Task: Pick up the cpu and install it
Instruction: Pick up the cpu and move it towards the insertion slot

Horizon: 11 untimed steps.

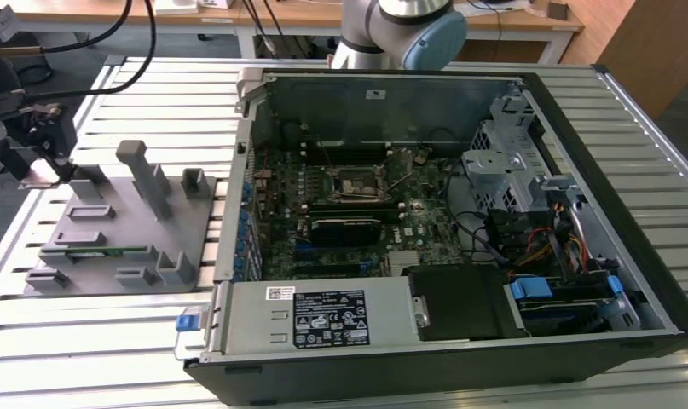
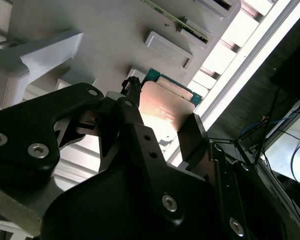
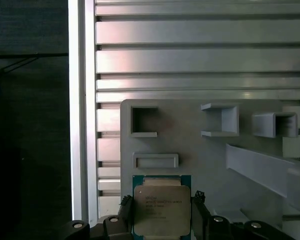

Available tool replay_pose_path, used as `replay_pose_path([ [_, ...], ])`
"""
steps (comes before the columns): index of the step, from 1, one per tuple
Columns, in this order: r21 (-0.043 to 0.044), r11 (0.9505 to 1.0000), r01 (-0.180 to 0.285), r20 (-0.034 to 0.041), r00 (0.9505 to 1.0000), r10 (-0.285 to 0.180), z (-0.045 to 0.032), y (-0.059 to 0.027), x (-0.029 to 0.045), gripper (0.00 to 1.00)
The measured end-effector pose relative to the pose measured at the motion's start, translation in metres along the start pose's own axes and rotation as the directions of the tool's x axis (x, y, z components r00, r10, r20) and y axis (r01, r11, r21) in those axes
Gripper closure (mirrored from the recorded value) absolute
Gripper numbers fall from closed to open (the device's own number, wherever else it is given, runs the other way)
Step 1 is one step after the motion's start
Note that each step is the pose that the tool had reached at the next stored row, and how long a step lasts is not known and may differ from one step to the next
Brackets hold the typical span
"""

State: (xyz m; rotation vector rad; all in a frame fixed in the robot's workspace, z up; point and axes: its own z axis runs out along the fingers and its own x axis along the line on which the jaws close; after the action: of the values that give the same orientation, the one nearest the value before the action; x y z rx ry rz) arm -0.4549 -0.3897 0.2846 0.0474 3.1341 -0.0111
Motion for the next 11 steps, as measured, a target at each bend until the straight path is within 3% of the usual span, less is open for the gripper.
replay_pose_path([
  [6, -0.0001, 1.0, 0.0, 0.0002, 1.0, 0.0, -0.0119, 0.0011, 0.0, 0.46],
  [11, -0.0001, 1.0, 0.0, 0.0001, 1.0, 0.0, -0.0294, 0.0028, -0.0002, 0.46],
])
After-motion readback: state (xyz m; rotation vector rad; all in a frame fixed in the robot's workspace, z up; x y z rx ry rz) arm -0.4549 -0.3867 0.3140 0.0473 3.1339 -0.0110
